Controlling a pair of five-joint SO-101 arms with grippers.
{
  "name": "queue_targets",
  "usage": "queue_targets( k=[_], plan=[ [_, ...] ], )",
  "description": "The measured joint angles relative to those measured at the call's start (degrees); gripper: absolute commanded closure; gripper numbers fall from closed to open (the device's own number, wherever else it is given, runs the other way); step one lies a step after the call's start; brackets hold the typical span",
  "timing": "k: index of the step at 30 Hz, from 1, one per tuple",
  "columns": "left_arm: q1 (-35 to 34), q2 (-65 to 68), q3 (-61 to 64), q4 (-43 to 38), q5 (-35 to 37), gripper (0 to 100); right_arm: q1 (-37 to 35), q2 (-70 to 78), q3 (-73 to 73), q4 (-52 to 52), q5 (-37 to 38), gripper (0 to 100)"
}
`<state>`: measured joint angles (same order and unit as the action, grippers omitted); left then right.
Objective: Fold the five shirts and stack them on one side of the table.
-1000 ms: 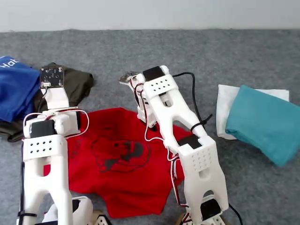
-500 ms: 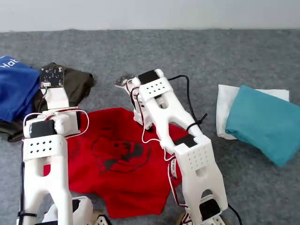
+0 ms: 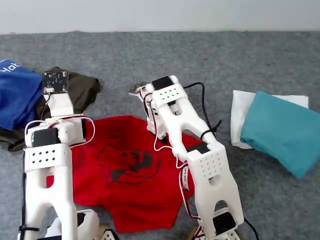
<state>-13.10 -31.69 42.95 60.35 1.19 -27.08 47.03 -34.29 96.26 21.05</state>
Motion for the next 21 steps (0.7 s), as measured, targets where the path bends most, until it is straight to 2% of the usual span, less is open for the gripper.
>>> queue_targets(
  k=[2,5,13,21],
  plan=[
    [0.0,0.0,0.0,0.0,0.0,99,0.0,0.26,0.0,0.0,0.0,90.1],
    [0.0,0.0,0.0,0.0,0.0,99,-0.18,0.44,0.0,0.0,0.0,99.4],
    [0.0,0.0,0.0,0.0,0.0,99,-0.26,0.0,0.0,1.49,2.81,99.0],
    [0.0,0.0,0.0,0.0,0.0,99,-0.44,-12.92,0.0,4.04,5.71,99.0]
  ],
)
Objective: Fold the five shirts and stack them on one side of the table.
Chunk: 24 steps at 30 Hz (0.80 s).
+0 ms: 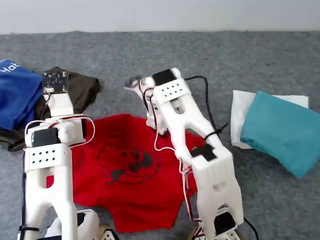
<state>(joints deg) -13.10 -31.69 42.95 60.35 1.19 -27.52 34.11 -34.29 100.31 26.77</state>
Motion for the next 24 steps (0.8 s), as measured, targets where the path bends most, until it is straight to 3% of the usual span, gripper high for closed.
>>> queue_targets(
  k=[10,18,24],
  plan=[
    [0.0,0.09,0.0,0.0,0.0,99,4.4,-20.57,1.41,0.09,0.0,99.0],
    [0.0,0.09,0.0,0.0,0.0,99,8.62,-21.71,5.45,-0.35,0.0,99.0],
    [0.0,0.09,-1.58,0.53,0.0,99,6.95,-22.42,5.45,-4.92,-3.96,99.0]
  ],
)
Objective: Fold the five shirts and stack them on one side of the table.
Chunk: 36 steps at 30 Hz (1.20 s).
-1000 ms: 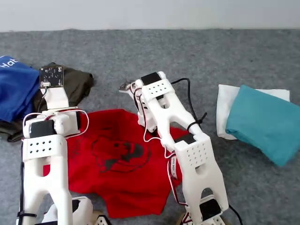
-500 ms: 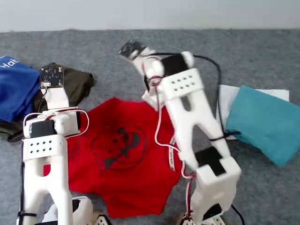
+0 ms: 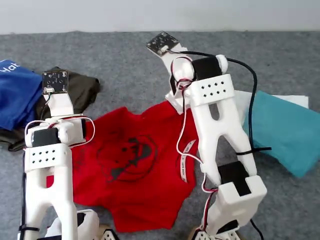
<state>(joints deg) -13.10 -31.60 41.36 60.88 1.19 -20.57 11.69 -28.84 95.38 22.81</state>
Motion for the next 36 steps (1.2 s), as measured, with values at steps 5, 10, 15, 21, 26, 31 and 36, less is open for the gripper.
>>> queue_targets(
  k=[5,10,15,21,26,31,36],
  plan=[
    [0.0,0.0,-10.37,6.68,0.0,99,-1.67,-4.84,0.0,-5.36,-2.64,99.0],
    [0.0,0.0,-26.73,14.15,0.0,99,-1.41,-14.33,0.0,-10.64,-7.56,99.1],
    [0.0,0.0,-43.87,22.77,-0.09,99,1.14,-25.85,0.0,-15.74,-10.81,99.1],
    [4.13,-0.09,-62.24,31.91,3.87,99,7.12,-33.93,-9.85,-18.9,-11.25,99.1],
    [9.05,-0.18,-75.87,36.75,8.79,99,11.16,-35.34,-22.77,-22.42,-11.34,99.1],
    [6.86,-0.79,-84.13,38.51,12.13,99,13.45,-36.66,-26.81,-28.4,-11.34,99.1],
    [3.87,-2.11,-86.15,38.59,13.27,99,13.8,-35.78,-26.99,-31.91,-11.34,99.1]
  ],
)
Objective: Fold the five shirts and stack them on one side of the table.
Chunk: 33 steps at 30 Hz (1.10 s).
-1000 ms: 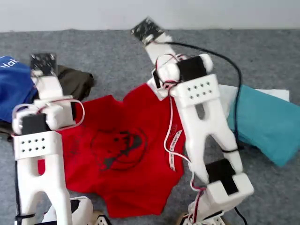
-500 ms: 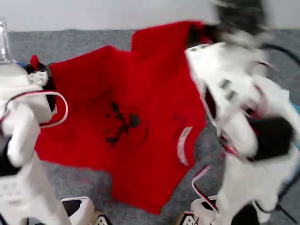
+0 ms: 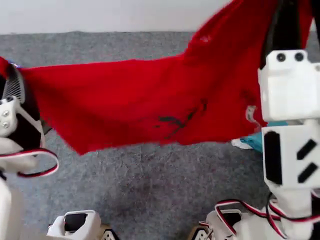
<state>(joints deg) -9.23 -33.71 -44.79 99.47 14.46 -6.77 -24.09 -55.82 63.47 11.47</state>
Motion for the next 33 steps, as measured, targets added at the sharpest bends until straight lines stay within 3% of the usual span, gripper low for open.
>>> queue_targets(
  k=[7,10,15,21,24,26,29,33],
  plan=[
    [-0.44,-4.48,8.44,-0.26,0.0,99,-0.09,2.73,-0.7,-0.97,0.0,99.1],
    [0.09,-3.87,17.05,-5.19,0.09,99,-0.09,8.79,-0.09,0.44,0.0,99.1],
    [3.25,-3.78,40.26,-25.41,0.18,99,-2.2,22.33,0.09,2.9,0.0,99.1],
    [3.34,6.07,67.34,-62.42,0.26,99,-2.9,43.34,0.0,-1.93,0.0,99.1],
    [3.6,16.53,67.25,-77.36,0.26,99,-2.64,55.56,-1.41,-7.38,0.0,99.1],
    [2.9,24.53,62.59,-80.53,0.26,99,-2.64,62.59,-4.4,-10.02,0.0,99.1],
    [1.49,37.45,50.81,-78.24,0.88,99,-3.08,70.24,-11.52,-11.43,0.0,99.1],
    [0.97,51.6,32.0,-67.52,2.99,99,-2.99,74.64,-20.22,-11.25,0.0,99.1]
  ],
)
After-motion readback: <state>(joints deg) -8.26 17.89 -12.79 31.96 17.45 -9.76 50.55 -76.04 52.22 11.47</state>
